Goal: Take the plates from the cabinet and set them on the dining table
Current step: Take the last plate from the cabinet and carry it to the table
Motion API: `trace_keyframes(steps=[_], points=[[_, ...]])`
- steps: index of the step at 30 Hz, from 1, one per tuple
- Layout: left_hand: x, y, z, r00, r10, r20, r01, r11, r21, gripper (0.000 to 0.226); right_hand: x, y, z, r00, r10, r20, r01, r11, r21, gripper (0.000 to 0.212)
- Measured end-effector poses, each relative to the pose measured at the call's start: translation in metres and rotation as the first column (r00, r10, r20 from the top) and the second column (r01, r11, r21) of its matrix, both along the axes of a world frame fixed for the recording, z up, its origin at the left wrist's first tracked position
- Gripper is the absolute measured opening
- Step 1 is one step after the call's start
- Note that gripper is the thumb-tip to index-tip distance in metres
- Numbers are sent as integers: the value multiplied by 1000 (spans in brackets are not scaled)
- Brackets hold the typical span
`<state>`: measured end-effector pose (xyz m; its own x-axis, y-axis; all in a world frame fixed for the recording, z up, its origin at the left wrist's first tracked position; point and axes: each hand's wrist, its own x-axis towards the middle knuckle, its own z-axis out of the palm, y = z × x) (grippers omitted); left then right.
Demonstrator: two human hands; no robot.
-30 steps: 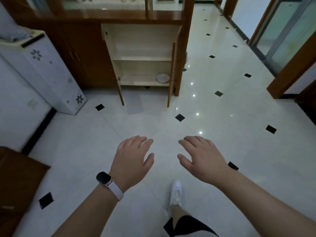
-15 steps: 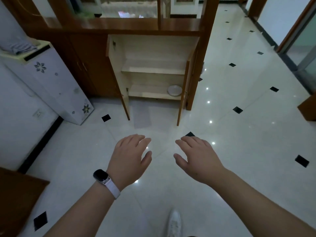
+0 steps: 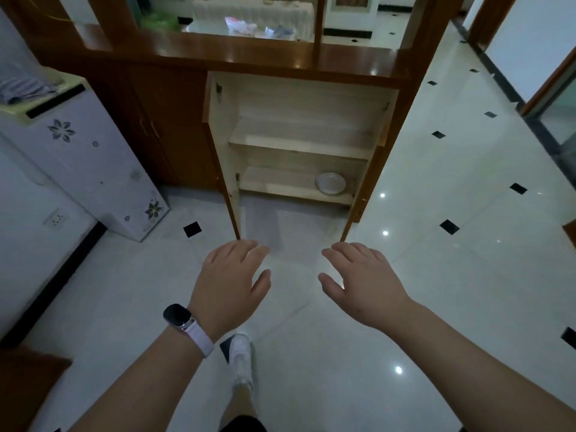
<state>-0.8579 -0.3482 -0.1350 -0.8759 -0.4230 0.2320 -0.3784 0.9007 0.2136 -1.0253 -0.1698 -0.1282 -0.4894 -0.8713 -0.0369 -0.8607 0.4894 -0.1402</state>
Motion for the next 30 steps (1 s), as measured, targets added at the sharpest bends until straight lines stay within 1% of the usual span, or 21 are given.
trace_keyframes(steps=[5, 8, 13, 18, 24, 26, 30], points=[[-43, -108, -14, 998, -60, 9, 60, 998, 23, 37, -32, -88, -12, 995, -103, 5, 103, 994, 28, 51], [-66, -169, -11, 995, -94, 24, 93, 995, 26, 37, -47, -134, -14, 990, -143, 18, 142, 988, 65, 52], [-110, -255, -1, 986, -164, 23, 164, 986, 22, 37, -77, -199, -1, 978, -210, -11, 210, 975, 75, 52], [-152, -293, -4, 978, -206, -11, 206, 978, 27, 40, -107, -234, 1, 964, -264, -6, 264, 962, 65, 64], [-218, -321, -15, 961, -277, 23, 276, 961, 19, 39, -163, -263, -9, 949, -317, -8, 317, 947, 47, 58], [-245, -330, -19, 955, -294, 36, 293, 955, 39, 37, -187, -272, -16, 945, -326, 5, 326, 945, 29, 55], [-305, -348, -29, 954, -289, 77, 286, 957, 42, 36, -249, -297, -34, 940, -339, 36, 340, 940, -16, 50]])
